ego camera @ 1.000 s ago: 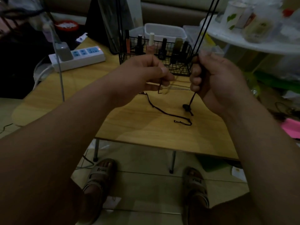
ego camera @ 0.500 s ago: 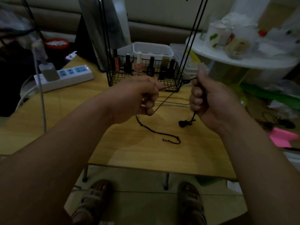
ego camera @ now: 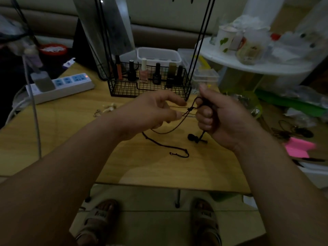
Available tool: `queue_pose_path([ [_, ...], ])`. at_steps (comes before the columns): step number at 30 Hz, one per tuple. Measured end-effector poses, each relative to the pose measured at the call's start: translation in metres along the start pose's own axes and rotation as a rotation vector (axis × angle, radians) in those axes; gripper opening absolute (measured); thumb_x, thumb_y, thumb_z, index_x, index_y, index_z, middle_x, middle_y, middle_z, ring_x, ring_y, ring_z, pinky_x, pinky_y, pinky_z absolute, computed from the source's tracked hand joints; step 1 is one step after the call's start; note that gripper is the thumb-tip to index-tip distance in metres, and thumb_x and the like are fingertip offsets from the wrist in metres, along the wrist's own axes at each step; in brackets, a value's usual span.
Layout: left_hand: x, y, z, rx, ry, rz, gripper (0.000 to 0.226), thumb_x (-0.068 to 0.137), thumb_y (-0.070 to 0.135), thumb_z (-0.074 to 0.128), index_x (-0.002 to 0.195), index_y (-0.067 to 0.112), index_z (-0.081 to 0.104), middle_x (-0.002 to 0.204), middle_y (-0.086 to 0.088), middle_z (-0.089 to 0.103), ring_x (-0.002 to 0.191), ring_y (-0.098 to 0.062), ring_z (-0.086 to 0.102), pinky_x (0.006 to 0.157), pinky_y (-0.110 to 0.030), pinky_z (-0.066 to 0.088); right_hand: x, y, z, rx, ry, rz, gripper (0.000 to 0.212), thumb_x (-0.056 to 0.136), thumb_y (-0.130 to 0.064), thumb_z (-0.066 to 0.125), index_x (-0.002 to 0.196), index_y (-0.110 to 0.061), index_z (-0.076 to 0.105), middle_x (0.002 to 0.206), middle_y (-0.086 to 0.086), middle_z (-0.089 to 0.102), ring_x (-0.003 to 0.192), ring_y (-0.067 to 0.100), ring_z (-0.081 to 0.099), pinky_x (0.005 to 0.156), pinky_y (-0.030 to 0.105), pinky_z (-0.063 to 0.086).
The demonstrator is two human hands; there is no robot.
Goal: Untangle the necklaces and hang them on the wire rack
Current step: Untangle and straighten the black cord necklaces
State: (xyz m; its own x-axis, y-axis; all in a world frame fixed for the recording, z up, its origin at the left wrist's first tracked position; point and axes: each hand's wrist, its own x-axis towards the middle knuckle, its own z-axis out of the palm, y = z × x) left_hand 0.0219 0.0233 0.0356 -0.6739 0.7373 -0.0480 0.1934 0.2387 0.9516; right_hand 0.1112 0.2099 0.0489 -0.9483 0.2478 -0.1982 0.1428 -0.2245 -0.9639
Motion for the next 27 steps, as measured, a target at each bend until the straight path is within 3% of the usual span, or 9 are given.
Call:
queue_pose_path([
  [3, -0.001, -0.002, 0.007, 0.071, -0.047, 0.018, 0.034, 0.092, 0.026, 0.078, 0.122, 0.038, 0.069, 0.079, 0.001, 0.059, 0.066, -0.011, 0.051, 0.061, -0.031, 0.041, -0.002, 0.000, 0.005, -0.008, -0.044, -0.008, 0.034, 0.101, -0.042, 0.059, 0.080, -0.015, 0.059, 0.052, -0.005, 0.038, 0.047, 0.010, 0.033, 0.046, 0.023, 0.023],
  [6, -0.001, -0.003, 0.010, 0.061, 0.004, 0.043, 0.017, 0.093, 0.029, 0.077, 0.106, 0.039, 0.073, 0.078, 0.001, 0.061, 0.067, -0.014, 0.051, 0.062, -0.035, 0.040, -0.003, 0.000, 0.009, -0.017, -0.065, -0.013, 0.034, 0.102, -0.041, 0.058, 0.079, -0.015, 0.059, 0.053, -0.005, 0.038, 0.047, 0.010, 0.033, 0.046, 0.023, 0.024],
  [9, -0.004, -0.002, 0.007, -0.004, 0.019, 0.055, 0.006, 0.096, 0.025, 0.073, 0.092, 0.028, 0.074, 0.071, 0.003, 0.060, 0.062, -0.011, 0.047, 0.057, -0.027, 0.038, -0.002, 0.000, 0.010, -0.027, -0.063, -0.019, 0.032, 0.101, -0.041, 0.058, 0.081, -0.016, 0.059, 0.055, -0.004, 0.040, 0.048, 0.011, 0.035, 0.047, 0.024, 0.025],
  [14, -0.009, 0.000, -0.003, -0.095, -0.056, 0.037, 0.014, 0.102, 0.020, 0.062, 0.104, 0.010, 0.072, 0.078, 0.004, 0.065, 0.064, -0.011, 0.047, 0.057, -0.022, 0.040, 0.000, -0.001, 0.005, -0.044, 0.011, -0.017, 0.032, 0.102, -0.043, 0.056, 0.087, -0.016, 0.062, 0.062, -0.002, 0.050, 0.052, 0.011, 0.042, 0.049, 0.023, 0.033],
  [21, -0.011, -0.004, -0.010, -0.134, -0.037, 0.019, 0.014, 0.103, 0.022, 0.060, 0.094, 0.022, 0.071, 0.109, 0.011, 0.076, 0.098, -0.012, 0.063, 0.081, -0.034, 0.046, -0.001, 0.001, 0.001, -0.133, 0.058, -0.036, 0.039, 0.105, -0.047, 0.049, 0.093, -0.013, 0.066, 0.067, 0.001, 0.059, 0.059, 0.014, 0.053, 0.058, 0.029, 0.042],
  [27, -0.012, -0.003, -0.011, -0.138, -0.021, 0.042, 0.018, 0.105, 0.020, 0.058, 0.093, 0.019, 0.072, 0.091, -0.006, 0.072, 0.087, -0.016, 0.067, 0.079, -0.036, 0.045, -0.010, 0.004, 0.007, -0.367, -0.129, -0.129, 0.021, 0.102, -0.012, 0.056, 0.116, -0.013, 0.072, 0.095, 0.003, 0.074, 0.080, 0.019, 0.063, 0.067, 0.032, 0.050],
])
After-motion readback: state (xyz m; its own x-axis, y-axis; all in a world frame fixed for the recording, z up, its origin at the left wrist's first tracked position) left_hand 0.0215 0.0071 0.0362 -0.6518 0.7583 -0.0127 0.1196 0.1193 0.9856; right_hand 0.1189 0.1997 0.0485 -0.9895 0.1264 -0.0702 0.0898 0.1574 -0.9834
